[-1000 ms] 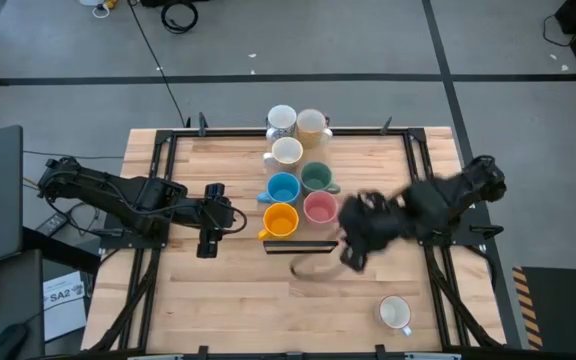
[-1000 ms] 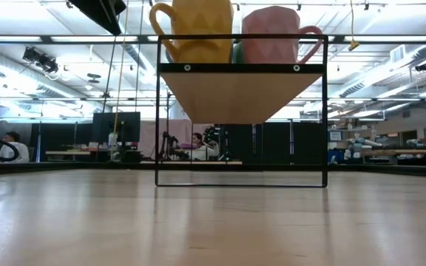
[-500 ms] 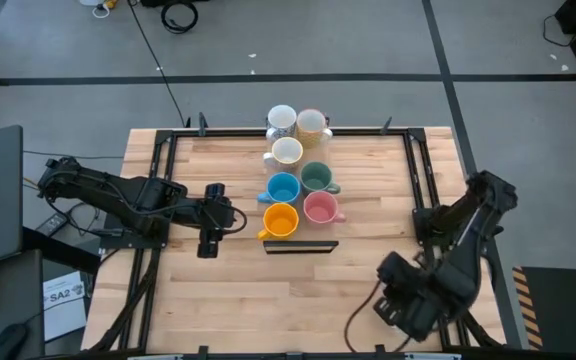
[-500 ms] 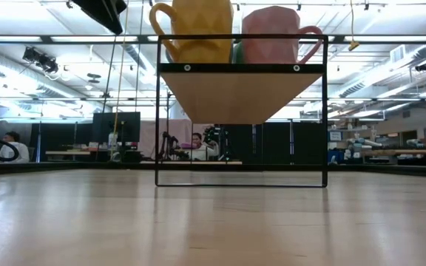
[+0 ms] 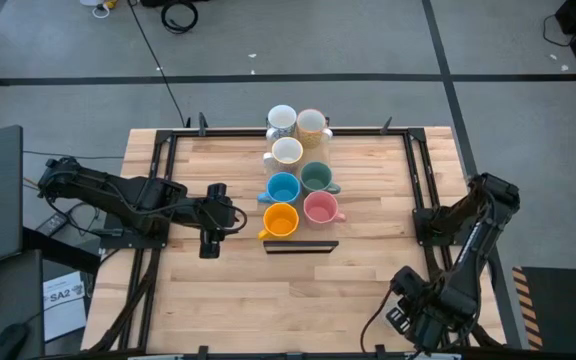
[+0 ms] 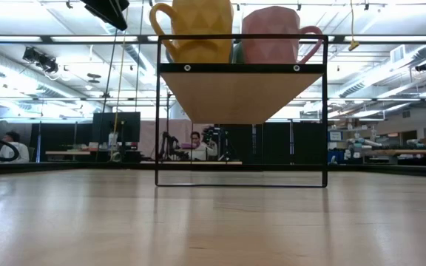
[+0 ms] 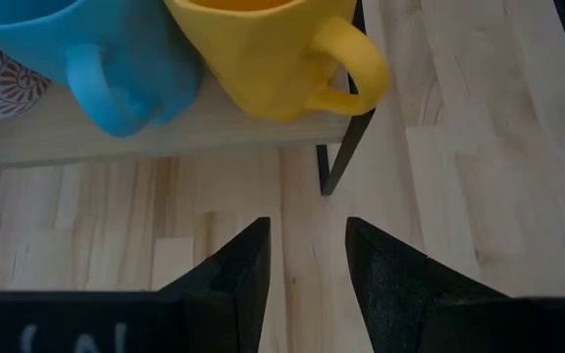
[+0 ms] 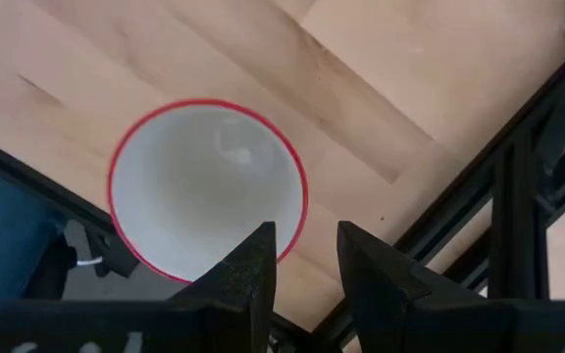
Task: Place coffee mugs
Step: Put the red patterned mug on the shelf
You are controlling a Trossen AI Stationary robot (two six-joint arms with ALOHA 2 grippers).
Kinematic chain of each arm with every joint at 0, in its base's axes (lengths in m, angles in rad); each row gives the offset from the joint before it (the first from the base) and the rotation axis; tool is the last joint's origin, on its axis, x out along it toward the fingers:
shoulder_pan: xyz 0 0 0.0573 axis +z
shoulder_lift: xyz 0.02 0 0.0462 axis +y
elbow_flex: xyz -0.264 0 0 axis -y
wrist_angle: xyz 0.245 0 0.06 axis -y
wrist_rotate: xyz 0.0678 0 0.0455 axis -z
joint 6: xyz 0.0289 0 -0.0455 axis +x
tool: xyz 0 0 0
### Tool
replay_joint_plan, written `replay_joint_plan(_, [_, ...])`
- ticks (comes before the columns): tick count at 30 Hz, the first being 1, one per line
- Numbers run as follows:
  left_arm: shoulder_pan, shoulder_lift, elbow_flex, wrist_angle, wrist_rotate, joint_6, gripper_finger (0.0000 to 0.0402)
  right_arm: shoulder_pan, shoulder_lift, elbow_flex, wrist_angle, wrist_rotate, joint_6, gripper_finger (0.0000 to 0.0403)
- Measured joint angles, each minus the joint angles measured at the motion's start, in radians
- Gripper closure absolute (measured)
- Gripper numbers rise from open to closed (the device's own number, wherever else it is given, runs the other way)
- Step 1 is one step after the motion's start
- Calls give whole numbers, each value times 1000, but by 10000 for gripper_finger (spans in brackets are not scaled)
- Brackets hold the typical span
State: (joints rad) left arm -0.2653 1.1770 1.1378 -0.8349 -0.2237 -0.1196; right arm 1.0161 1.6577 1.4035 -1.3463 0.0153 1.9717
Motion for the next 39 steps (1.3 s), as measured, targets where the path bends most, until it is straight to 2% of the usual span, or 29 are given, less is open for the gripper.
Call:
replay_joint_plan(33, [0,0,0,2,0,-1,260,9,0,-203,200,-13,19,287])
replay_joint_plan(39, [0,0,0,2,0,-1,260,9,0,-217,235,-16,19,314])
